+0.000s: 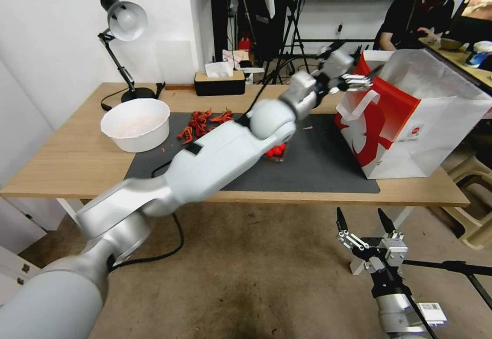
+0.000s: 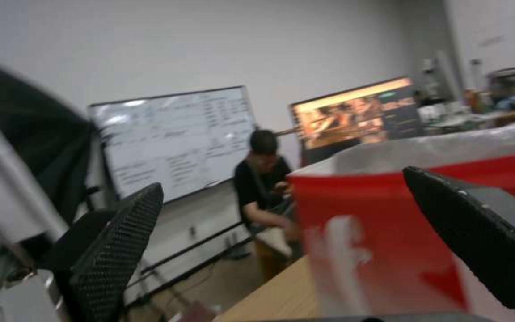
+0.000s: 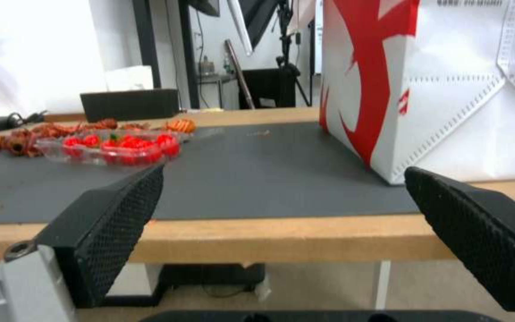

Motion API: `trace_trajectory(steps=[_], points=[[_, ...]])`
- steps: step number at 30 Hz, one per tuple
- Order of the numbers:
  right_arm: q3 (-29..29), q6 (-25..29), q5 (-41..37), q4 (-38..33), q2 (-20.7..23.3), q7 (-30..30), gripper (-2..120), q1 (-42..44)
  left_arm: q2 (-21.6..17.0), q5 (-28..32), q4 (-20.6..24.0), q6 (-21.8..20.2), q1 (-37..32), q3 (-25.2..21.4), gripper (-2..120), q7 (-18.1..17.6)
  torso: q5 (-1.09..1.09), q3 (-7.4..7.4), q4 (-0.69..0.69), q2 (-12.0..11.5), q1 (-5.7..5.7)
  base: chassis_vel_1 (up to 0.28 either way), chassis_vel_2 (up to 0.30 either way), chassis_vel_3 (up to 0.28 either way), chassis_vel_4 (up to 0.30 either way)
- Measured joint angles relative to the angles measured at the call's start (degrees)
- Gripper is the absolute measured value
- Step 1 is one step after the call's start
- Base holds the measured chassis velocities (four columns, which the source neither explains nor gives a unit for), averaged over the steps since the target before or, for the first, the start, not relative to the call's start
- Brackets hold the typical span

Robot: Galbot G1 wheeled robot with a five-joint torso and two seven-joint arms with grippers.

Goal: Pick up the trash from the table and place it into the takeout bag.

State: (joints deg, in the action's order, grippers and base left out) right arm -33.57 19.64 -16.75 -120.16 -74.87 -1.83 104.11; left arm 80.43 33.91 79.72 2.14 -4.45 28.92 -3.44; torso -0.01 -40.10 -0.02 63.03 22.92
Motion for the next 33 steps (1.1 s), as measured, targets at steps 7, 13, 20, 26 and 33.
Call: trace_trajectory(steps=[7, 13, 20, 26, 33], points=[[0.02, 0.01, 0.07, -0.17, 0.02, 0.00, 100, 0.03, -3.22, 0.10, 4.37, -2.16, -3.65, -1.70, 100, -2.85, -0.01, 0.00, 0.02, 0.00, 0.00, 0.000, 0.000, 0.000, 0.000], [0.10, 0.01, 0.16, -0.53, 0.02, 0.01, 100, 0.08, -6.60, 0.18, 7.95, -2.36, -8.44, -4.88, 100, -6.59, -0.02, 0.00, 0.03, 0.00, 0.00, 0.000, 0.000, 0.000, 0.000], [1.17, -0.37, 1.04, -0.92, 0.48, -0.02, 100, -0.02, -14.73, -2.82, 19.64, -6.17, -25.94, -18.03, 100, -15.65, 0.00, 0.00, 0.01, 0.00, 0.00, 0.000, 0.000, 0.000, 0.000], [2.18, -1.17, 2.07, -1.94, 0.74, -0.26, 100, -0.14, -18.83, -10.96, 29.17, -8.26, -41.75, -28.02, 100, -17.89, 0.00, 0.00, 0.02, 0.00, 0.00, 0.000, 0.000, 0.000, 0.000], [2.62, -1.72, 2.11, -2.43, 2.07, -0.33, 100, -0.41, -21.16, -17.67, 36.91, -9.39, -58.88, -38.42, 100, -21.06, 0.00, 0.00, 0.01, 0.00, 0.00, 0.000, 0.000, 0.000, 0.000]])
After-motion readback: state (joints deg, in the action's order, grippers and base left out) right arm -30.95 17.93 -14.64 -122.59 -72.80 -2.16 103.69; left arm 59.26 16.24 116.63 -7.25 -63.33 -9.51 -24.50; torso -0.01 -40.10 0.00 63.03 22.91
